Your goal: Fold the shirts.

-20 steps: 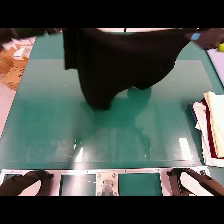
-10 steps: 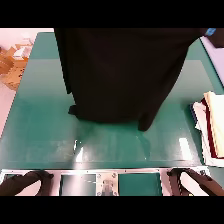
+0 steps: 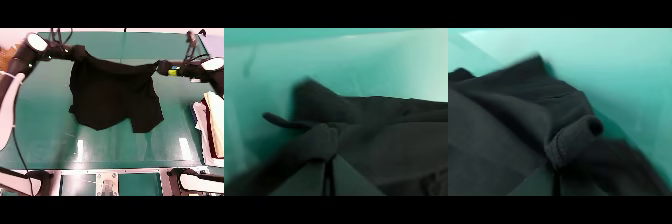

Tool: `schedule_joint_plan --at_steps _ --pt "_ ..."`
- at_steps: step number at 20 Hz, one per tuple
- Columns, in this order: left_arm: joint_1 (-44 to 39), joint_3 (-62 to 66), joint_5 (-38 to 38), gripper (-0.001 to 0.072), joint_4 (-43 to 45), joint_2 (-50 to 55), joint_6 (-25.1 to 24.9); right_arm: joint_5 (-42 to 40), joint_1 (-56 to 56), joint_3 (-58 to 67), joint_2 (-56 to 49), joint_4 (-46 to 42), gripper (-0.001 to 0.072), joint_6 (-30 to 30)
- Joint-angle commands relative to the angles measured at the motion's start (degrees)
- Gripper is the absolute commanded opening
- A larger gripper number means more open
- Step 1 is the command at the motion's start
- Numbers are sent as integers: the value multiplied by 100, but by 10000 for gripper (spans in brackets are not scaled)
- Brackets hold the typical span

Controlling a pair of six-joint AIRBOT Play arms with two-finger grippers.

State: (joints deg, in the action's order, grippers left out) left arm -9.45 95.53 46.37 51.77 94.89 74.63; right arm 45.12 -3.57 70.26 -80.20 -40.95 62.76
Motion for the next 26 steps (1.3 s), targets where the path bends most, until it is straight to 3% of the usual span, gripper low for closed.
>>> schedule_joint_plan --at_steps 1,2,3,4,6,7,8,9,15,21,23,25,26 --pt "13 2 -22 613 -280 570 28 -310 -4 -52 -761 -2 134 4" --pt "50 20 96 647 -282 546 48 -223 -129 -46 -750 -2 276 4" --pt "116 127 387 646 -273 542 48 -28 -302 17 -717 -9 364 2" --pt "219 273 826 645 -256 542 39 341 -566 105 -671 -9 410 2" --pt "479 608 1902 644 -243 542 48 1222 -1202 210 -544 -7 409 22" --pt "619 734 2422 498 -245 542 101 1596 -1541 192 -511 -26 409 20" --pt "737 809 2824 224 -251 542 96 1845 -1823 125 -511 -46 409 17" --pt "833 822 3176 26 -251 542 94 1937 -2079 -37 -511 -92 409 20" --pt "841 376 4325 19 212 393 588 1926 -2396 -691 -1078 -96 410 13" --pt "791 -2861 3261 19 901 -1596 610 1923 -1818 -275 -1958 136 406 -44" --pt "791 -3895 2728 20 920 -2356 870 1923 -1604 -63 -2190 153 335 -42" --pt "772 -4662 2256 21 772 -2900 1049 1923 -1456 76 -2293 151 167 -42" --pt "772 -4968 2052 66 601 -3034 1093 1923 -1419 105 -2306 151 61 -42"
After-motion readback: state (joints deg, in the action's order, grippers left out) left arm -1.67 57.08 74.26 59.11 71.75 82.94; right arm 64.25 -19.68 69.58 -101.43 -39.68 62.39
